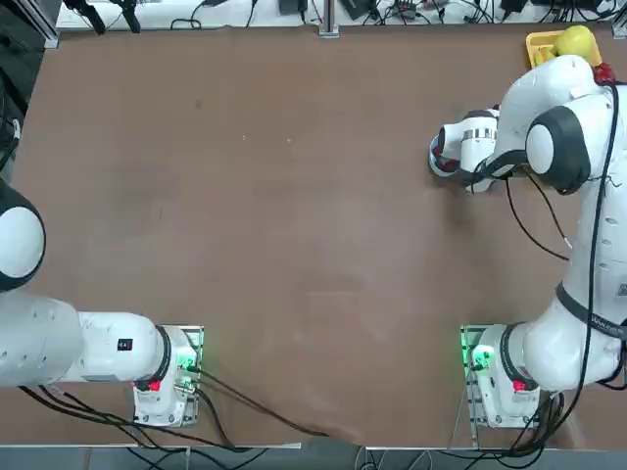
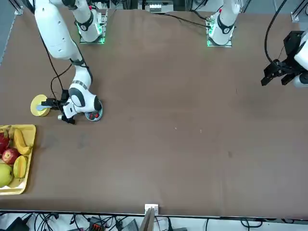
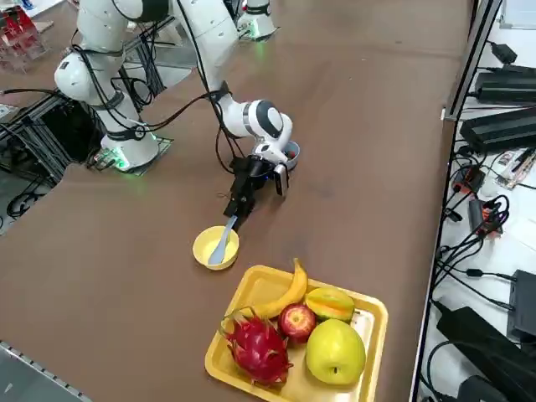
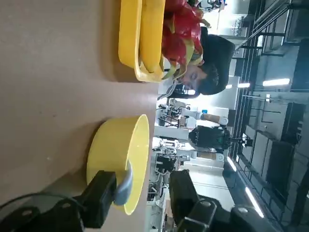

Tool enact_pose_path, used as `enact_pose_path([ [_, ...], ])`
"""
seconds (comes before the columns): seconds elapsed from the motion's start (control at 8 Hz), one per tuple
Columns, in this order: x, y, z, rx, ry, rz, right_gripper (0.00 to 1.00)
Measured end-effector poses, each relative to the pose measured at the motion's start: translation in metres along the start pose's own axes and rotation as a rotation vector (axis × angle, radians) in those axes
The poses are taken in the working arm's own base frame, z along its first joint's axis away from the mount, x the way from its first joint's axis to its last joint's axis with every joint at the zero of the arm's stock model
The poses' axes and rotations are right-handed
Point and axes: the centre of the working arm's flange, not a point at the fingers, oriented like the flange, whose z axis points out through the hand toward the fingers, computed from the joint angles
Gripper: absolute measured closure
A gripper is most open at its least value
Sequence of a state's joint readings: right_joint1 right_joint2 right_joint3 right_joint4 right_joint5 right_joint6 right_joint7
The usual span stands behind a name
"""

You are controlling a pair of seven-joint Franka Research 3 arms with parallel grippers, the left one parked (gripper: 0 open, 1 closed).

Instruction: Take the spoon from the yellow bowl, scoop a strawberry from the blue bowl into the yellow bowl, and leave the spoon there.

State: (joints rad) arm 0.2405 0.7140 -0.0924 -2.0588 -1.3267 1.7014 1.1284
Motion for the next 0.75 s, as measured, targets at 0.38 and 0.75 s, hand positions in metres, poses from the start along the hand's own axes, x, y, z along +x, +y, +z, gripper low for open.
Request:
enact_pose_path([
  [0.38,0.0030,0.0020,0.0013,0.002,-0.003,0.008,0.40],
  [0.75,0.0061,0.0038,0.0003,0.003,-0.001,0.016,0.46],
])
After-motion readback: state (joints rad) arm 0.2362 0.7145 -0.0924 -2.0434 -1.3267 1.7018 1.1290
